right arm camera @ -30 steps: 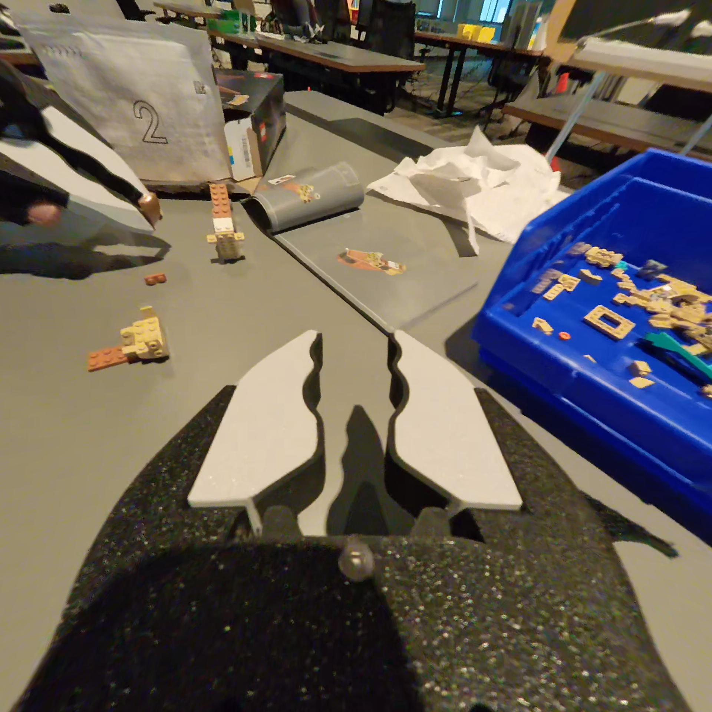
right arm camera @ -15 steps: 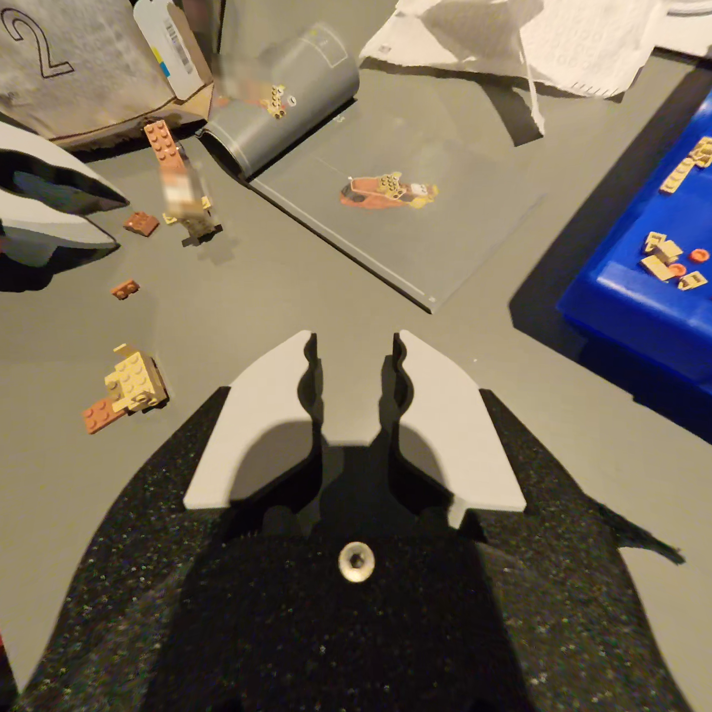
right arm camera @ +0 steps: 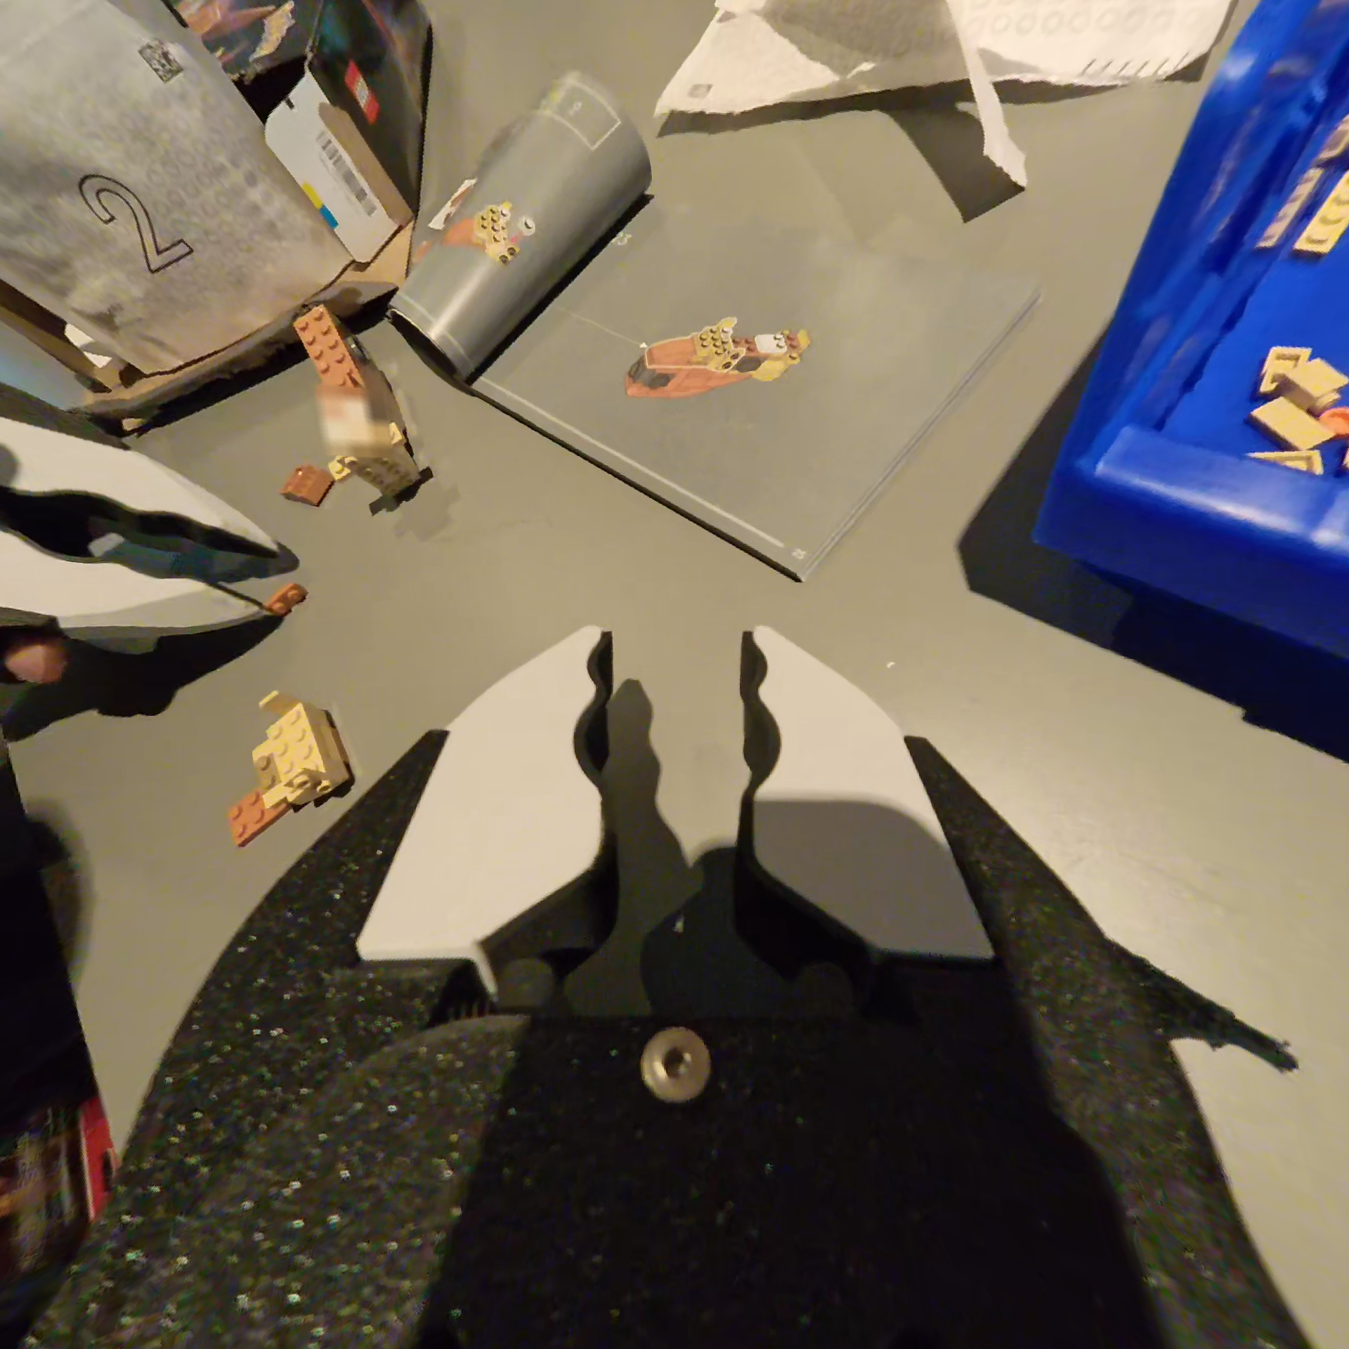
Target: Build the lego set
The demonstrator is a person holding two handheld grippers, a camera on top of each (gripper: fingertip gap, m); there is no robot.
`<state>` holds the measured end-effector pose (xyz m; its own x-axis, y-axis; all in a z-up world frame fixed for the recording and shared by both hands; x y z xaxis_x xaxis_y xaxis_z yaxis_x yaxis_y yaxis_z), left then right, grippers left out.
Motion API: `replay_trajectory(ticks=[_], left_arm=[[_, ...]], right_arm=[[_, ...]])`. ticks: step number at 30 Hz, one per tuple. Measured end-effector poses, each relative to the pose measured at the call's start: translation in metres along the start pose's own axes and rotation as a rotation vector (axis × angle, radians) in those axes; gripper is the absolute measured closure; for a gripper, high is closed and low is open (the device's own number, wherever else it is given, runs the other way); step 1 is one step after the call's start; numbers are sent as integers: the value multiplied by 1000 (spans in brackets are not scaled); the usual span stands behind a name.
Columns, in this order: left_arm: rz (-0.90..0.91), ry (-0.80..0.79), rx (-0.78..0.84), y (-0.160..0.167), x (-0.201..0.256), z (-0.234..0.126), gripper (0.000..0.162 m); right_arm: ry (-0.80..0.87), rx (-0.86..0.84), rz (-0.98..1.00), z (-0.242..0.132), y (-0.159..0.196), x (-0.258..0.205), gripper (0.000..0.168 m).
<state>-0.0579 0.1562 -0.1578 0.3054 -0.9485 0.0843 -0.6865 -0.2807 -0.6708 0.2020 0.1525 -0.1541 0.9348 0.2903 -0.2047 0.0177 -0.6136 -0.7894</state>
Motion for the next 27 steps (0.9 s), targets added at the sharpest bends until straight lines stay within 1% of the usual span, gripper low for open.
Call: replay_trajectory(ticks=[6,11,12,14,16,18,20,21,23,27], left_arm=[[6,-9,-54,-1,6,8,158],[-23,21,-25,-1,11,6,159],[-42,58,-1,-2,14,6,159],[-116,184,89,-6,23,1,159],[-196,322,177,-12,30,-4,159],[-254,432,211,-15,36,-3,159],[-276,537,202,-16,45,3,159],[-274,568,174,-15,48,8,158],[-250,574,101,-13,50,18,158],[-189,540,21,-16,52,23,158]], right_arm=[[-38,8,5,-1,0,0,135],[-64,21,-40,-3,1,-5,132],[-73,26,-70,-3,1,-8,130],[-107,49,-163,-6,2,-17,128],[-181,86,-292,-10,3,-32,128],[-283,122,-417,-15,4,-50,129],[-376,143,-538,-19,6,-68,130],[-405,149,-594,-20,6,-76,130],[-442,142,-682,-20,10,-87,132],[-454,106,-727,-13,20,-94,132]])
Point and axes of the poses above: each gripper's, where its closed fingertips meet, z out along the fingers, y out of its underside, x = y × z across the jaws, the point moved 7 cm from there along -z, back along the fingers, and after that the axes turned 9 degrees about y, right-handed, at the moved point
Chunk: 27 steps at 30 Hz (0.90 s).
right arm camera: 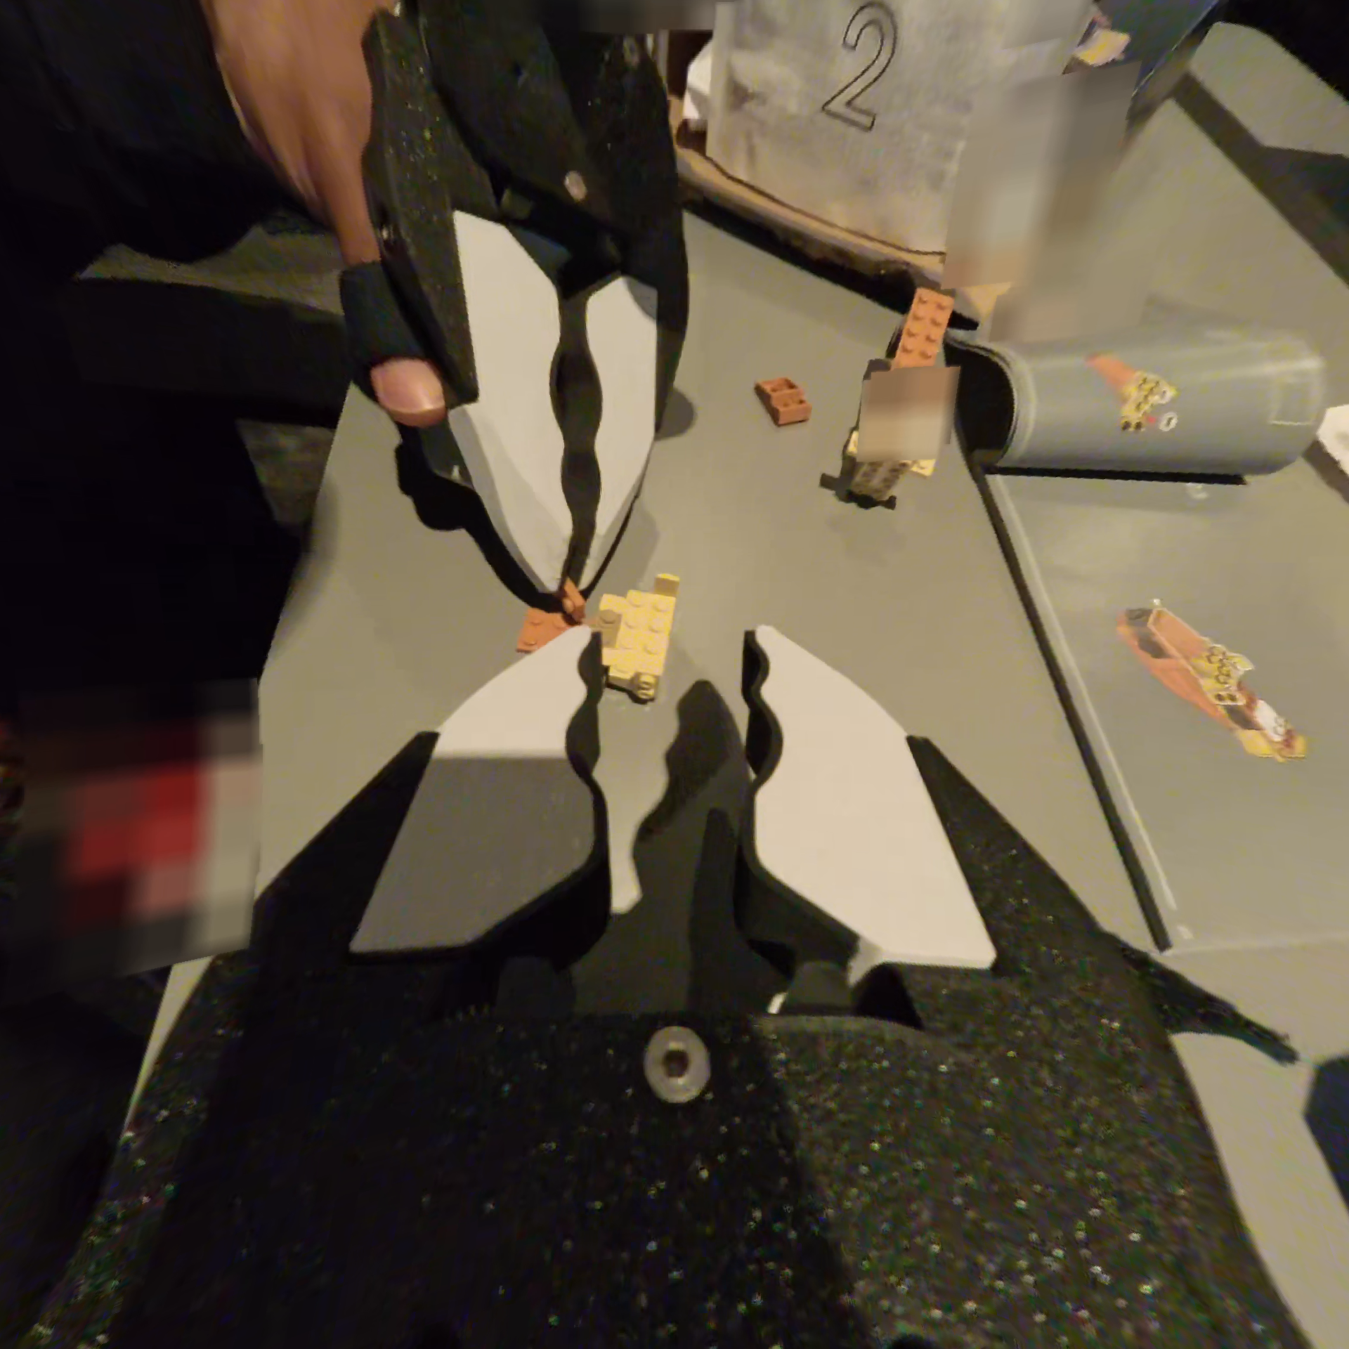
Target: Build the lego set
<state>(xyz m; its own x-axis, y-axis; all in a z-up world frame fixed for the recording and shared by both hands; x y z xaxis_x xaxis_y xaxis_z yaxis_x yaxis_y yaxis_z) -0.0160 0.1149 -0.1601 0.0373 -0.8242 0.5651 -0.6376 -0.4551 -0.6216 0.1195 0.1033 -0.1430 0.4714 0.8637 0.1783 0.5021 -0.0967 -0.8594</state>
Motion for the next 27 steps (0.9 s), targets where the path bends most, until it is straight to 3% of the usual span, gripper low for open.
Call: replay_trajectory(ticks=[4,12,19,27], left_arm=[[17,-56,-76,4,-3,4,153],[33,-172,-63,7,-5,-5,145],[204,-281,-27,4,15,-3,149],[266,-347,-124,8,12,8,153]], right_arm=[[14,-12,5,1,5,-2,132],[23,-2,51,0,6,2,132],[21,44,109,-4,5,7,133],[36,73,116,-9,6,7,134]])
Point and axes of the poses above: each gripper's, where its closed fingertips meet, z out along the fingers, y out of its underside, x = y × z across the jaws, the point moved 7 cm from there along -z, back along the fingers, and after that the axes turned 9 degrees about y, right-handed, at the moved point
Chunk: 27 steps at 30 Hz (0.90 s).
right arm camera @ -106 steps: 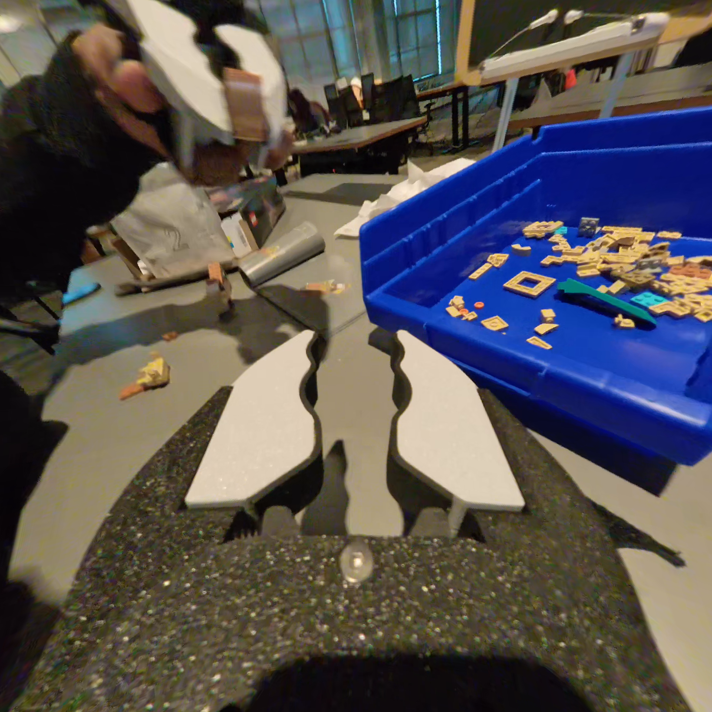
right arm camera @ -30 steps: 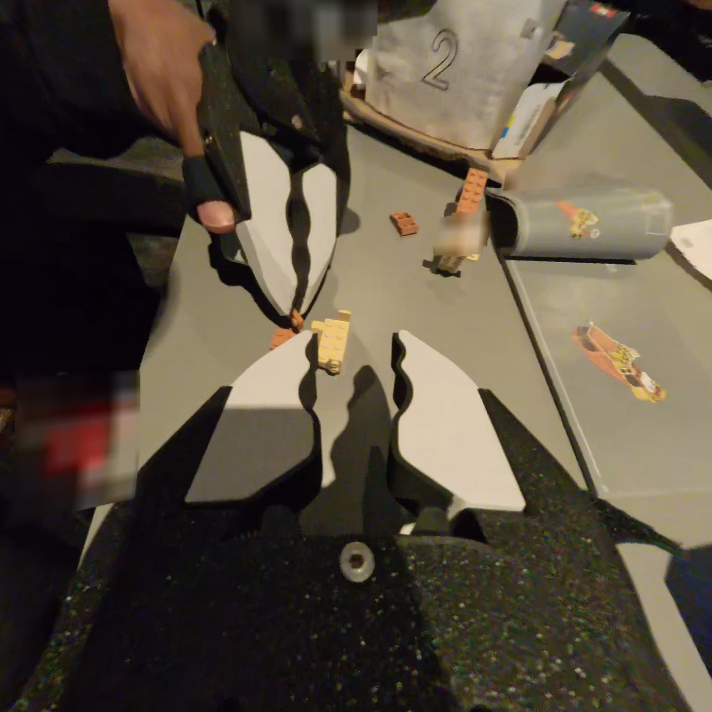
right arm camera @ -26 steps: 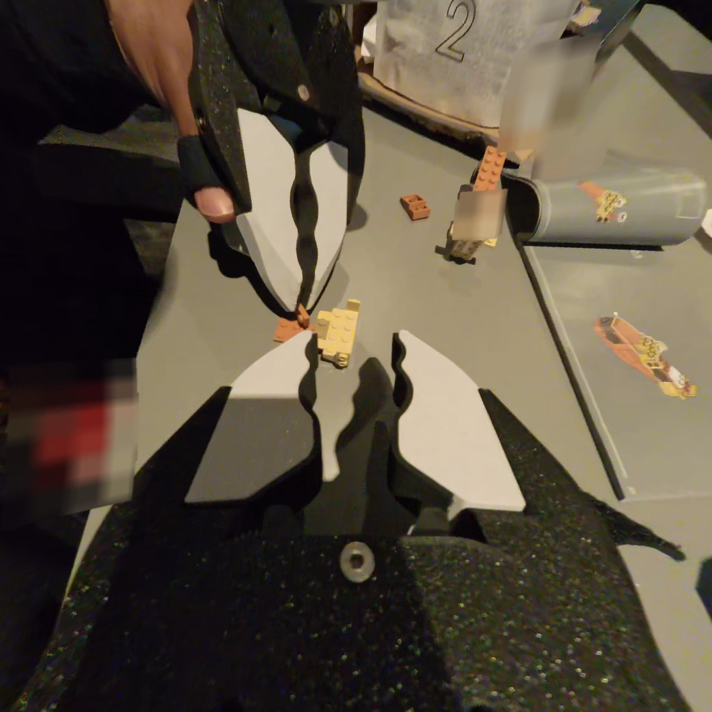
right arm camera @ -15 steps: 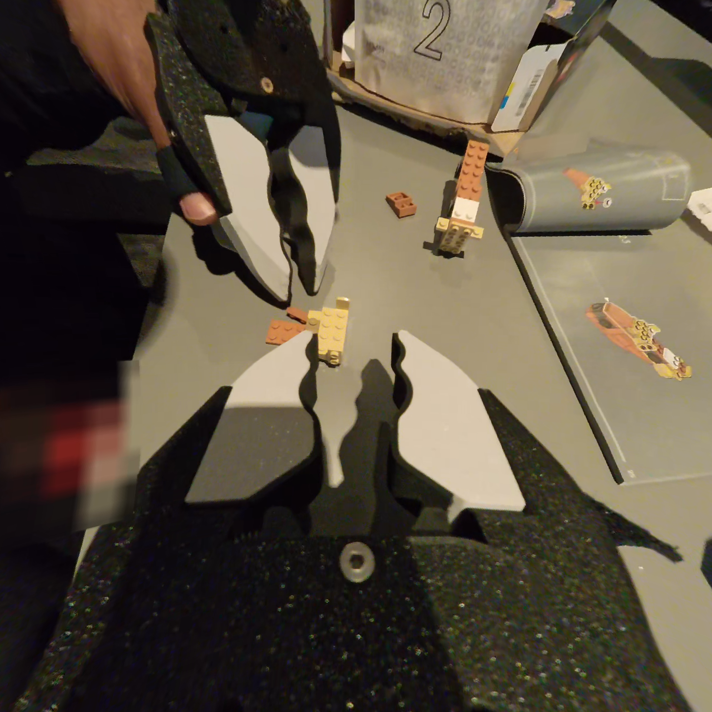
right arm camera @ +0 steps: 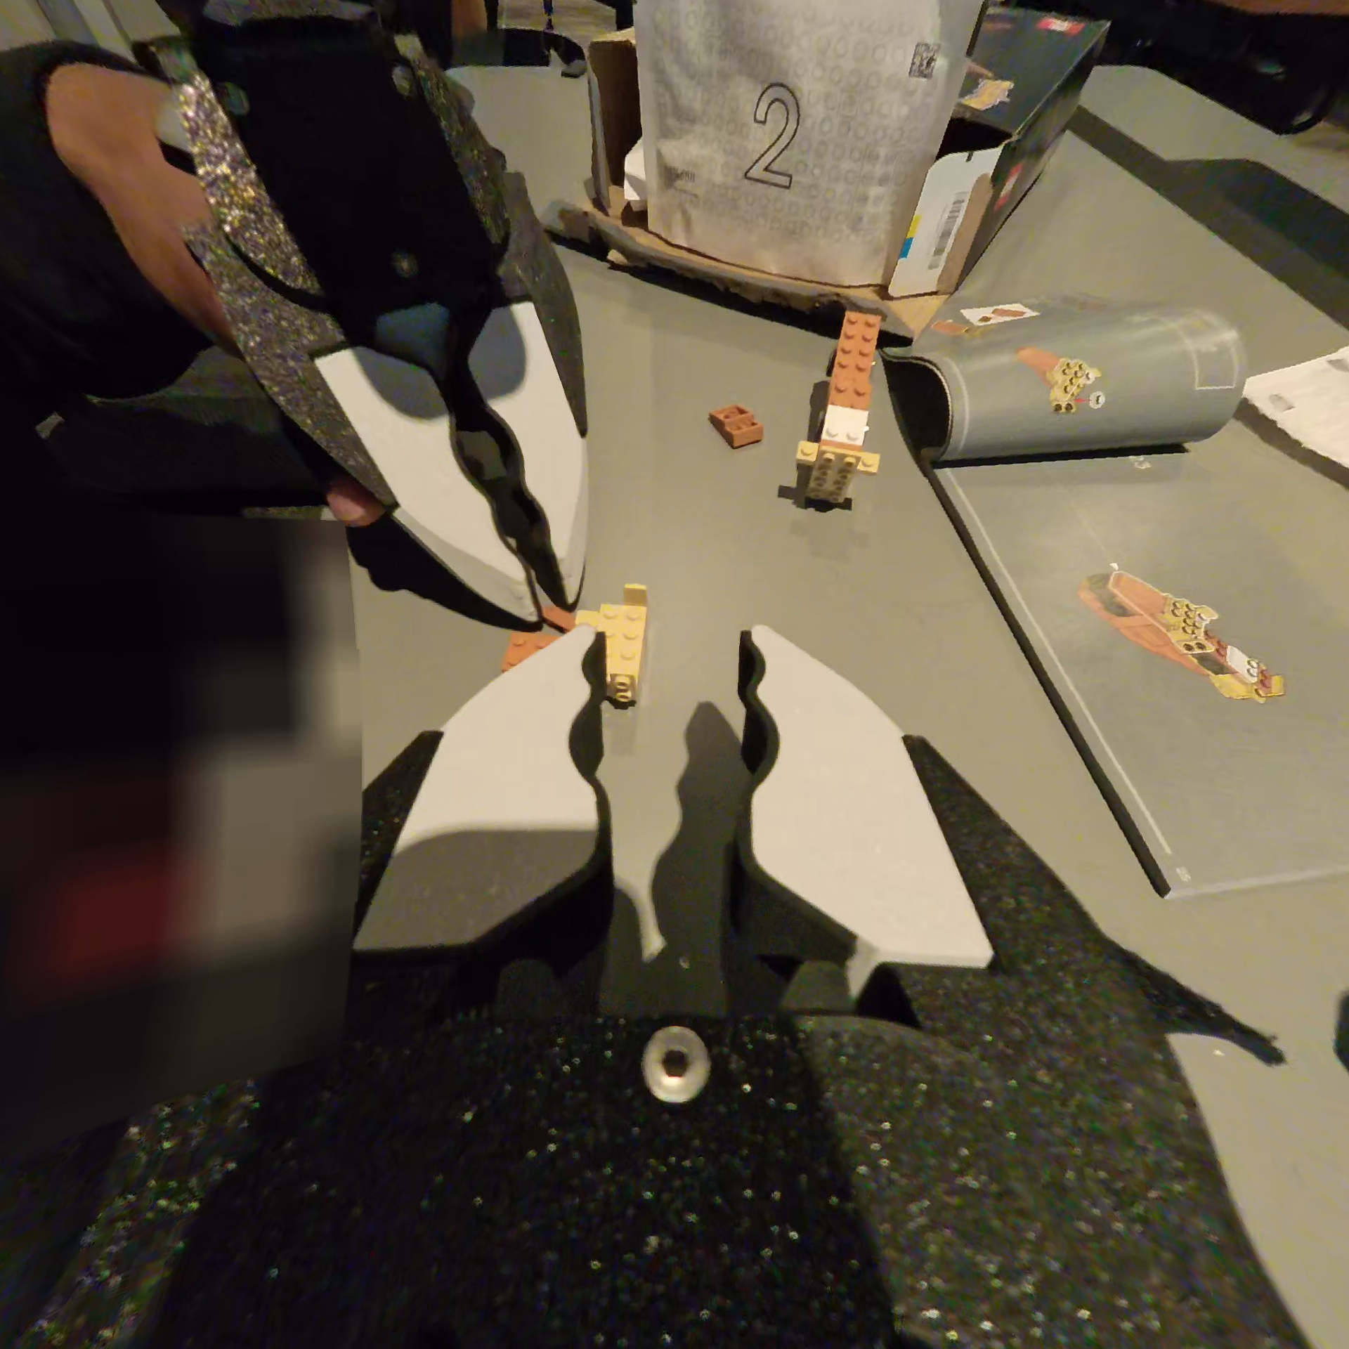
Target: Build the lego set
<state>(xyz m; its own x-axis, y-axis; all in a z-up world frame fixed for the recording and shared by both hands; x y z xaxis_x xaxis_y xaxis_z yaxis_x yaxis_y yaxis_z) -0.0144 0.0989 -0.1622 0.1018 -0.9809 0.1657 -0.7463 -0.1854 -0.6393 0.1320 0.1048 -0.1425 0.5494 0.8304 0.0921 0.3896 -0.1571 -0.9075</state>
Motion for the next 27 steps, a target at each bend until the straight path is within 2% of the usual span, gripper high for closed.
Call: replay_trajectory(ticks=[7,14,17,21,27], left_arm=[[-64,61,55,4,-2,-1,159],[-411,369,433,-5,-8,-20,160],[-505,513,519,-7,-7,-21,160],[-579,635,578,-10,-7,-22,160],[-619,678,566,-11,-10,-22,160]], right_arm=[[12,3,-39,0,0,-3,133],[27,29,-224,2,-3,-22,133],[35,95,-260,2,-8,-28,133],[56,135,-385,3,-14,-31,135],[110,124,-653,7,-20,-35,137]])
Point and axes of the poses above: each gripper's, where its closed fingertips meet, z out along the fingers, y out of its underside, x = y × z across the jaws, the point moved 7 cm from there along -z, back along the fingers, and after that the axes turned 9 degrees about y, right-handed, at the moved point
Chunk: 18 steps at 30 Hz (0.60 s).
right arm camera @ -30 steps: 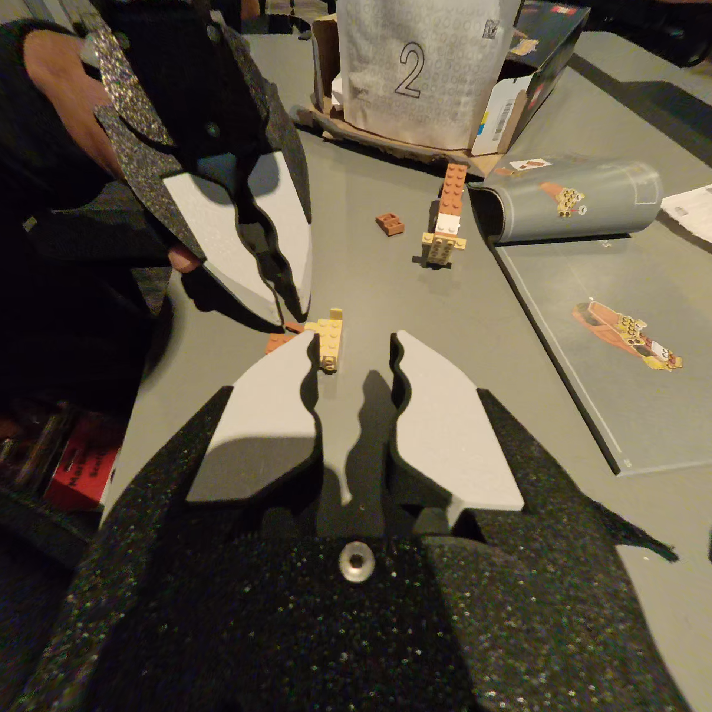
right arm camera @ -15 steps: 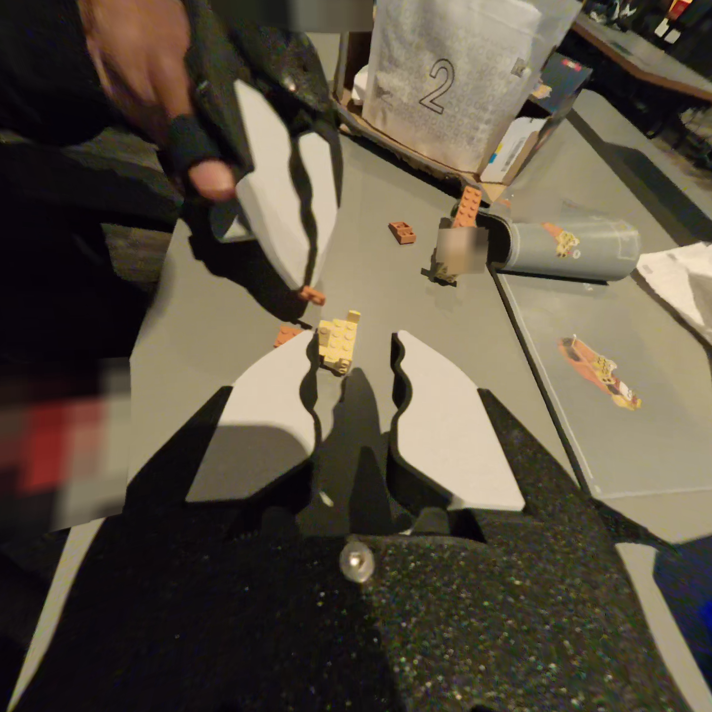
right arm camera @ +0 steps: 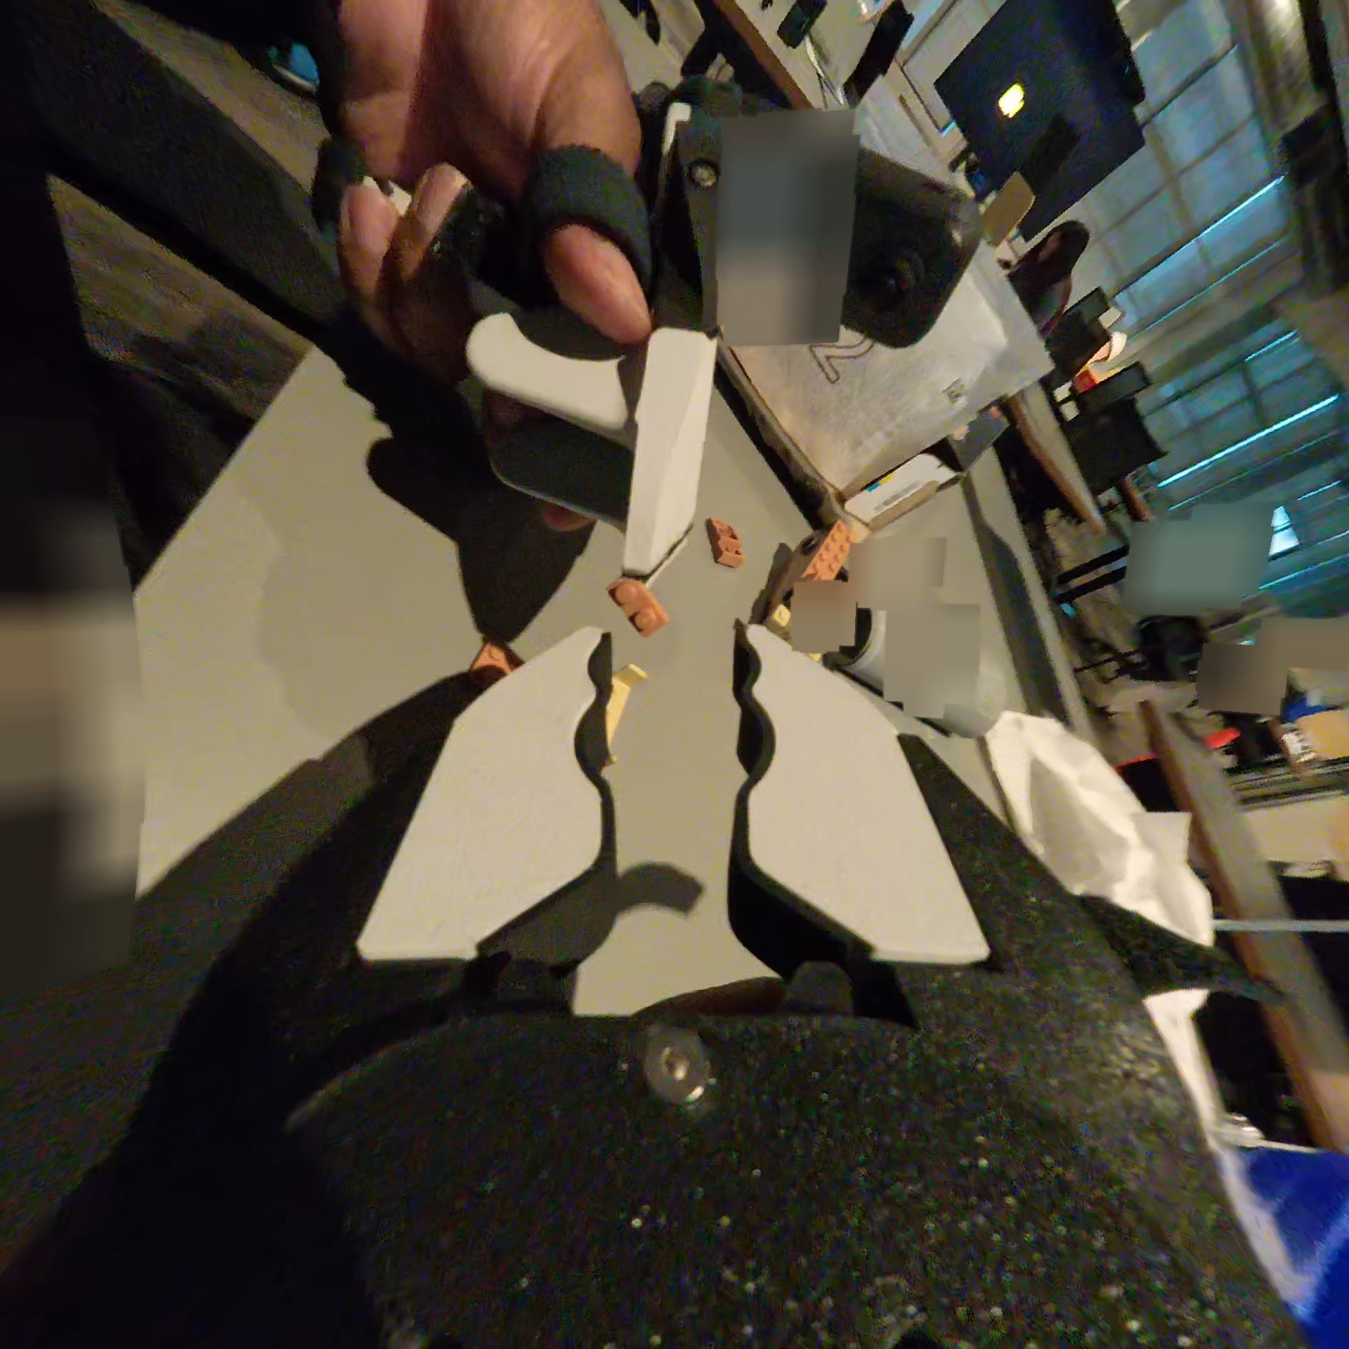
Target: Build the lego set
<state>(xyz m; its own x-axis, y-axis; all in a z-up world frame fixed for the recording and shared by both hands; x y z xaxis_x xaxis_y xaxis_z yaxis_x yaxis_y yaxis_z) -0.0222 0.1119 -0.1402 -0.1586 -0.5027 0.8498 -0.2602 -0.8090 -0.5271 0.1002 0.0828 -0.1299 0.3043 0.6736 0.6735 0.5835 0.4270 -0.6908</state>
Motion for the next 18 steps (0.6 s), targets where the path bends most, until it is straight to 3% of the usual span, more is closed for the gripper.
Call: replay_trajectory(ticks=[12,18], left_arm=[[-28,11,-30,-2,-2,1,159],[98,-53,-11,-5,-3,-4,154]], right_arm=[[-40,18,-87,9,-1,-8,158],[-71,-99,101,10,1,-7,160]])
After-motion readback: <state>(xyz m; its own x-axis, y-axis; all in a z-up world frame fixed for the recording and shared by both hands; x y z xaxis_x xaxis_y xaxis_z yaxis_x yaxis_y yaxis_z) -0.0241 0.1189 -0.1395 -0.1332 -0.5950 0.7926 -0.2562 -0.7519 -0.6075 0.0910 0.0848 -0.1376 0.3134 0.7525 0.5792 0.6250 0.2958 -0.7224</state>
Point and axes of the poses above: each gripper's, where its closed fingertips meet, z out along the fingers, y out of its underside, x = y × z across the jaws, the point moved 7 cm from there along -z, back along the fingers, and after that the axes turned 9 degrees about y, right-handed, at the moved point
